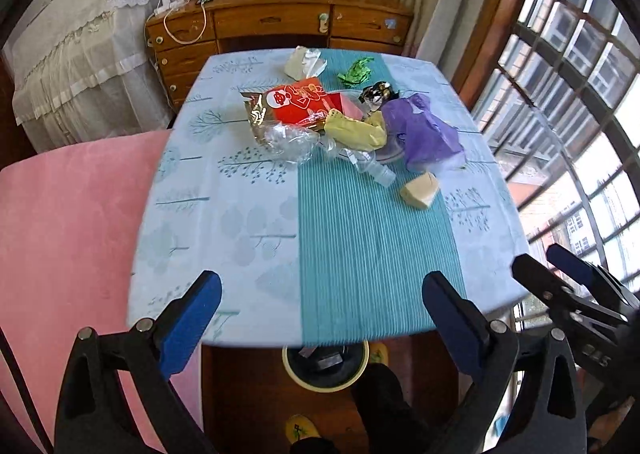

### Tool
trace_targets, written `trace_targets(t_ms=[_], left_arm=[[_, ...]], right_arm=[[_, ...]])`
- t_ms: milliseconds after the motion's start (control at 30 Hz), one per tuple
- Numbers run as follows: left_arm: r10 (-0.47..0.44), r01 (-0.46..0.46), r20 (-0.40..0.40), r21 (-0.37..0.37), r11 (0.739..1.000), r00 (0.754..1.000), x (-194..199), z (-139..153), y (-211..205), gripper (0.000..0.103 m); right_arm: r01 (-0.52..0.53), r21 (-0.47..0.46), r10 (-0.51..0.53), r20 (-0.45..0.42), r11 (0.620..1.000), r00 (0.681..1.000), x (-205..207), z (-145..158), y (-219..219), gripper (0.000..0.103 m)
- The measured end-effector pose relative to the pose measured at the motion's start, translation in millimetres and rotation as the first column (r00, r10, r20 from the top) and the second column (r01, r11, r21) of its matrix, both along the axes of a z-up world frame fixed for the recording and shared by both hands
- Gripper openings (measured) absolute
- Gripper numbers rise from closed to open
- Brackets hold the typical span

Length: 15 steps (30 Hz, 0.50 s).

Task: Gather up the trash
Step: 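Raise both tools back toward the table, then grasp the clear plastic bottle with left gripper while right gripper grasps the tan paper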

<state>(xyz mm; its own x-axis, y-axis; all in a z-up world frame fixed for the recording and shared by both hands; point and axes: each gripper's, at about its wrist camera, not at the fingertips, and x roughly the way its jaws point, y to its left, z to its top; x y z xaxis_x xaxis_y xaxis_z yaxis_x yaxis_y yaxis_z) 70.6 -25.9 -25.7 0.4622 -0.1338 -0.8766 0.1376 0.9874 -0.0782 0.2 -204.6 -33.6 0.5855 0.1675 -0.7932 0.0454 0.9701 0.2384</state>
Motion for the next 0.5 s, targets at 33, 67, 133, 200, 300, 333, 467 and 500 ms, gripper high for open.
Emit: trace_targets(t_ms=[33,67,133,200,300,333,467,500], left_arm=[[0.015,-0.015,-0.011,0.008,1.000,1.000,10,-8,-5,0.100],[0.033,-0.032,-0.024,0.016,0.999,0.999,21,-14,-10,0.100],[0.074,-0.073,-0.067,0.017,0.997,0.995,42,-30,-20,0.100],[0.108,-0.108,-0.102,0.010,0.994,0.989,63,-44,-28,0.100],[0.140,-0.138,-0.157,0.024,0.990,0.978,93,-69,-43,0.100],[0.155,-0.152,-0.172,0.031,0.988,0.973,103,-76,-49,0.099],[0.196,-0.192,-0.195,0.040,0.981,0.961,125,-91,-58,0.099],[0.201,-0.195,-0.199,0.046,0.980,0.959,128,-94,-59,0.099]], right_arm=[[-0.023,-0.011,0.023,-0.007,1.000,1.000,18,-11,-7,0.078],[-0.041,-0.016,0.041,-0.009,0.999,0.999,26,-17,-10,0.078],[-0.106,-0.039,0.106,-0.009,0.994,0.994,55,-35,-19,0.078],[-0.185,-0.073,0.185,-0.016,0.980,0.983,85,-56,-27,0.078],[-0.277,-0.100,0.275,-0.026,0.956,0.961,114,-80,-32,0.078],[-0.309,-0.111,0.306,-0.037,0.945,0.951,124,-91,-32,0.079],[-0.384,-0.137,0.378,-0.069,0.913,0.923,150,-121,-24,0.080],[-0.393,-0.137,0.387,-0.071,0.909,0.919,153,-126,-22,0.080]])
